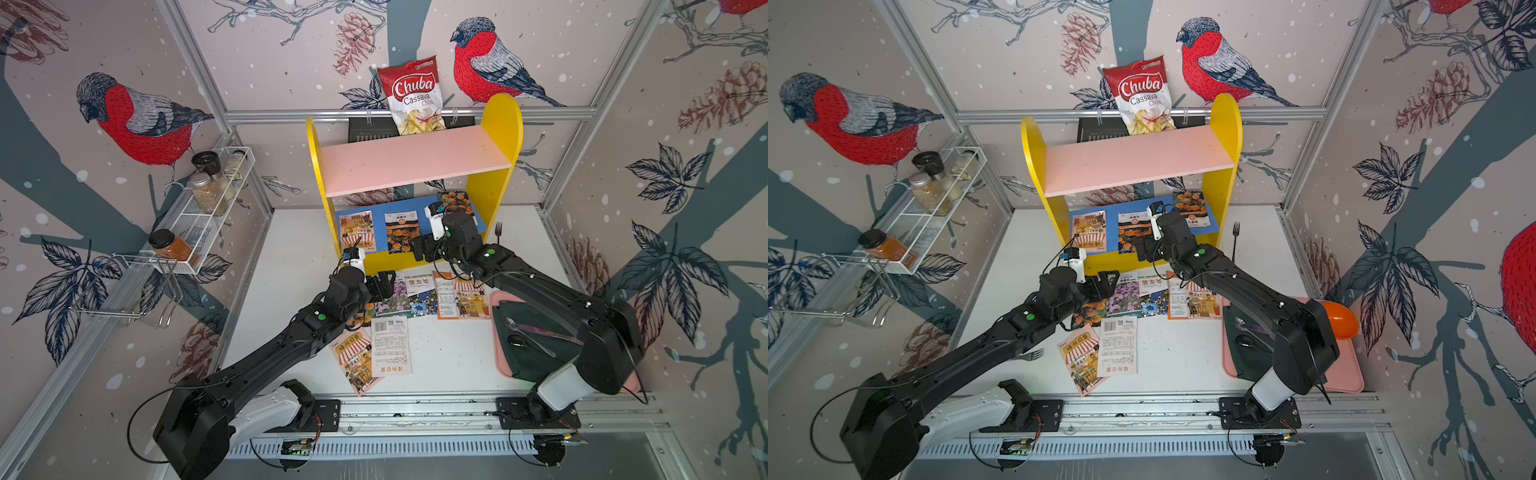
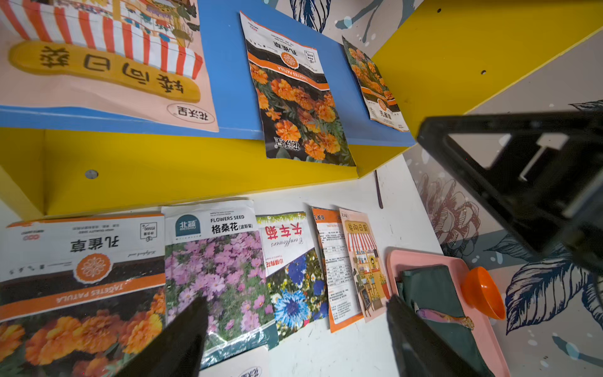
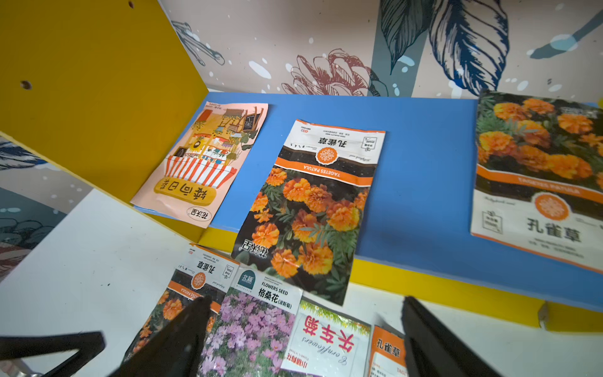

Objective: Take the seed bag off the shelf
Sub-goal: Pick up the seed packet from the shelf.

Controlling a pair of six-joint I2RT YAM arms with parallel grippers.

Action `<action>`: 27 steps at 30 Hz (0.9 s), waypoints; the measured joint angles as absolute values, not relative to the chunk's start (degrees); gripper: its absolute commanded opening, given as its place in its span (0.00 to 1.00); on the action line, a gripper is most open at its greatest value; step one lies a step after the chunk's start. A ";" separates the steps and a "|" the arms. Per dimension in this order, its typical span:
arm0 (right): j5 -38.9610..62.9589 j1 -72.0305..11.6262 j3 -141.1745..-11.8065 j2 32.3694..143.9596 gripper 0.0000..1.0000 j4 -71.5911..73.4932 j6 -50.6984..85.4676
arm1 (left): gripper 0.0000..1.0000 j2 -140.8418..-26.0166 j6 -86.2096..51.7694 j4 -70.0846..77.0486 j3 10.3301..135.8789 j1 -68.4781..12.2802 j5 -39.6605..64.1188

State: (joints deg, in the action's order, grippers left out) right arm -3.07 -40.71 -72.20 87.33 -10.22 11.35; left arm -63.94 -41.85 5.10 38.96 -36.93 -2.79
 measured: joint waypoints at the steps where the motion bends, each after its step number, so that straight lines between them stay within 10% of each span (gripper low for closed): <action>1: -2.50 -40.40 -70.46 85.47 1.00 -9.89 12.29 | 0.79 -65.10 -41.93 6.46 39.22 -36.53 -2.59; 27: 16.16 -37.58 -47.57 55.37 1.00 -3.90 22.85 | 0.55 -90.28 -52.10 29.10 45.04 -29.04 10.46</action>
State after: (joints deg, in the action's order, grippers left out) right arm 16.16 -37.58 -47.57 55.37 -3.90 22.85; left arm -90.28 -52.10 29.10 45.04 -29.04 10.46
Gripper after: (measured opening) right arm 0.998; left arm 0.571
